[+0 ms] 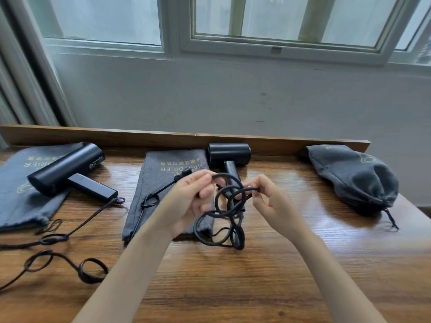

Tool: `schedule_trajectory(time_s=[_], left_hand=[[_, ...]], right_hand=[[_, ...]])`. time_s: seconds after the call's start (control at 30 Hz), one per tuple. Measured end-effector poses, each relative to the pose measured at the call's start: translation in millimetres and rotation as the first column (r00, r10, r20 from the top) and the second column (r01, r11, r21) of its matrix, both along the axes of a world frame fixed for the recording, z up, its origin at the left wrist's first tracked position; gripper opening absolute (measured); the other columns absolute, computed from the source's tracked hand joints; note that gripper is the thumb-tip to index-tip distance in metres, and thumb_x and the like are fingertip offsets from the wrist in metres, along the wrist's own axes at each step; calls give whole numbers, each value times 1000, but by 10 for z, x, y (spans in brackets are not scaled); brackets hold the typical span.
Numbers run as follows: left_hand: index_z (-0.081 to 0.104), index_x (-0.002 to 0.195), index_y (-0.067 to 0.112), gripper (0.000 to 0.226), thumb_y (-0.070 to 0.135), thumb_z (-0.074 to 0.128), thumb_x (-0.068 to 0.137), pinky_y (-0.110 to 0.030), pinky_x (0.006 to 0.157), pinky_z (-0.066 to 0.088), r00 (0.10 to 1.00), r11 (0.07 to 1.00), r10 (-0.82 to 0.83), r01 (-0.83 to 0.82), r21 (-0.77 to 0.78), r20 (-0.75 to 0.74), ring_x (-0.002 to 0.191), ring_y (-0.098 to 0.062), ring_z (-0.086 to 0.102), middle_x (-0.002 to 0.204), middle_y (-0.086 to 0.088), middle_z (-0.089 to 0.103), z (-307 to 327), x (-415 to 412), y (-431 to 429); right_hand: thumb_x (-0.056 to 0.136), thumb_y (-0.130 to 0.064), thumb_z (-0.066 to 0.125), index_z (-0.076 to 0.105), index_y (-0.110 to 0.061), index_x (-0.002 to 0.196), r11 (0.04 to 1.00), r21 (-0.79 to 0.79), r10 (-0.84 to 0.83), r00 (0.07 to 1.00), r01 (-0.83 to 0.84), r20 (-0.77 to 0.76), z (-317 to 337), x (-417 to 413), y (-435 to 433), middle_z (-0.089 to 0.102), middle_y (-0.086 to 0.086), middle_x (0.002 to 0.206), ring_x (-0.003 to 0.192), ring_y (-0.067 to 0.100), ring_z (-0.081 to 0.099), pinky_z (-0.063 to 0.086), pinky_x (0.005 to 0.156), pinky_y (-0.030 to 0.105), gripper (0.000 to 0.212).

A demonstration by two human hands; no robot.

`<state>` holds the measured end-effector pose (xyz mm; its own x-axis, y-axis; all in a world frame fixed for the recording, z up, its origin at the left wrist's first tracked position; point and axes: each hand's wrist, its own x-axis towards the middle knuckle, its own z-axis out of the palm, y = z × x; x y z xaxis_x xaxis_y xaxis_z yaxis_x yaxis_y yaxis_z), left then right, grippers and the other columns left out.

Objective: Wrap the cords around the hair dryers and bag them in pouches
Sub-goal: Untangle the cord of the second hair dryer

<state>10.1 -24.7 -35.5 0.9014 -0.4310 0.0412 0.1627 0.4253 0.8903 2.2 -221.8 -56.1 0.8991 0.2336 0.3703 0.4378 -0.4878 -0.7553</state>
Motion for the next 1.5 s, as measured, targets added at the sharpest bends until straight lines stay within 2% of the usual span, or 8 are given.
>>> schedule_trajectory(time_s=[0.13,0.27,0.43,0.6,0.8,1.1,1.33,1.5], left_hand=[[64,85,7,10,11,55,85,-20,69,48,999,851,-24,34,-524,25,59,-8,46,62,5,49,-151,-34,96],[57,85,7,4,8,53,85,-28,86,47,992,744,-78,122,-657,96,66,-14,49,66,0,51,-252,-91,87],[51,60,12,42,47,56,82,-20,49,40,989,979,-122,134,-153,87,44,-10,35,56,1,41,-177,-88,105],[60,92,-2,40,33,40,89,-15,35,20,978,942,-165,119,314,125,33,-4,21,48,5,33,12,-58,90],[66,103,6,31,22,43,90,-21,44,17,967,972,-139,93,214,212,43,-5,27,56,3,46,-60,-67,83],[68,97,11,27,33,65,81,-16,45,27,961,991,-2,38,-125,277,47,-3,34,60,8,47,-79,-6,251],[68,102,11,31,33,65,81,-14,44,32,965,988,-31,69,-138,259,46,-3,32,59,8,45,-111,-27,277],[67,104,9,30,31,62,84,-15,45,29,961,987,-31,72,-141,276,46,-4,28,59,8,43,-120,-46,288]], right_hand=[[92,2,45,44,-17,78,994,47,-100,995,99,23,-31,37,-112,65,-3,81,84,0,64,49,77,14,24],[96,0,39,43,-12,80,961,238,-133,989,144,-62,-51,22,-138,68,11,87,75,17,70,57,68,25,20],[98,0,33,39,-13,83,861,484,-57,974,159,-219,-27,2,-74,68,6,94,65,16,69,57,61,25,21],[97,3,35,37,-11,79,840,527,-10,975,128,-221,-25,-33,-16,66,2,92,72,16,70,57,67,24,24],[87,1,54,46,-11,92,674,735,110,973,78,-205,-37,-108,-8,66,6,103,91,22,69,55,77,29,15],[97,-12,42,63,-13,82,910,410,19,983,60,-184,-79,-67,100,70,-4,68,79,15,70,56,70,23,25],[92,-5,52,53,-37,118,978,139,179,969,-156,-171,-106,107,349,62,-11,111,93,6,64,55,83,27,40],[88,8,53,63,-21,100,925,254,351,891,-283,-287,-141,229,600,67,-12,88,86,0,64,50,75,16,33]])
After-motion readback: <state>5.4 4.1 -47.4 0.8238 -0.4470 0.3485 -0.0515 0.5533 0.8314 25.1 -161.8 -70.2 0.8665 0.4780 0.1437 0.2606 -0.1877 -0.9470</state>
